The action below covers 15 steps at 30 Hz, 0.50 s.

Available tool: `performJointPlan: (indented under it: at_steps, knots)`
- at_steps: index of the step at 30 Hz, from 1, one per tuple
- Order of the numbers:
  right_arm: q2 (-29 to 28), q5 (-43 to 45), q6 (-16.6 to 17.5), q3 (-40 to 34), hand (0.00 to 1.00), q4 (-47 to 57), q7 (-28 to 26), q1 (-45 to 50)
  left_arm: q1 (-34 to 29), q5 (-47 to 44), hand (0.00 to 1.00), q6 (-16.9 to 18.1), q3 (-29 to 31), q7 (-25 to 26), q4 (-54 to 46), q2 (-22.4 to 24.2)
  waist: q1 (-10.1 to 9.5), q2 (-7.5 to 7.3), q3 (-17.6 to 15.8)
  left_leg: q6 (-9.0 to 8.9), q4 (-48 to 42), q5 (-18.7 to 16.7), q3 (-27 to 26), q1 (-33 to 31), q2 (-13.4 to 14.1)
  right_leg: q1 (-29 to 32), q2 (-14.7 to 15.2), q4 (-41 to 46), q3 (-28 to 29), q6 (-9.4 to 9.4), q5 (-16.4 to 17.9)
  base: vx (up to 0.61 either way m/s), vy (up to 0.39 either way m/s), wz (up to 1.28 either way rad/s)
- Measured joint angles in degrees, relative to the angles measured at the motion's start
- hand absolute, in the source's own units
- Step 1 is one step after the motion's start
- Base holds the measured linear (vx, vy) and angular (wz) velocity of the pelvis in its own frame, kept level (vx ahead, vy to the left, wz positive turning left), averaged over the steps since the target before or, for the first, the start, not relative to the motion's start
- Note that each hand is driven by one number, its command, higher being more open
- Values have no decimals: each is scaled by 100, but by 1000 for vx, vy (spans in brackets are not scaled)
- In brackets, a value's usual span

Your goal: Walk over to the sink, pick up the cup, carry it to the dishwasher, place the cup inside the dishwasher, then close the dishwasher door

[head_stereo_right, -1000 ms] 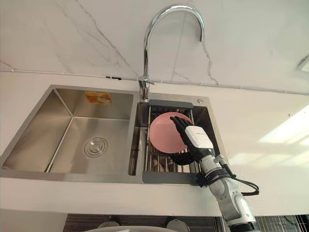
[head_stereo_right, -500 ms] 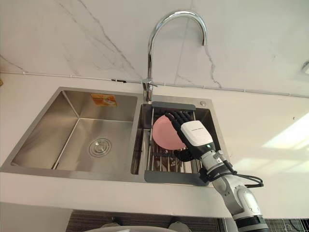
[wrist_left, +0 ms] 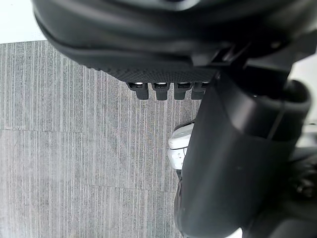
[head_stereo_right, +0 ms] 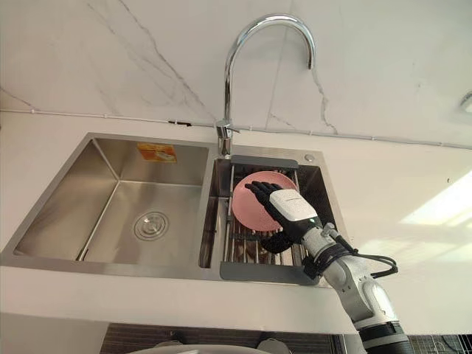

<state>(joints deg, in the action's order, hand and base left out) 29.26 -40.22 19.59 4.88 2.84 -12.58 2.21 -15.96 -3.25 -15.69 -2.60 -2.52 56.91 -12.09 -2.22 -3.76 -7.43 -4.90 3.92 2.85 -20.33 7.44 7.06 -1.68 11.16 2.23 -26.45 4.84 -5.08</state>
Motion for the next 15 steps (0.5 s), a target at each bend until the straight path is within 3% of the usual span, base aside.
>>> performJointPlan:
  at_steps: [10,15]
  knots:
    - [211,4,2,-4,100,85,-297,0,-3,-2,100,-1,2,0,5,-4,14,-2,-1,-14,1,-13,-99,14,21,42,-36,-26,95,-9,-10,-2,-13,-5]
    - [223,-438,-2,-6,100,114,-108,0,-3,-2,100,-1,5,0,6,-9,12,-2,-1,-32,1,-25,-127,14,47,48,-73,-52,116,-15,-14,3,-7,-1]
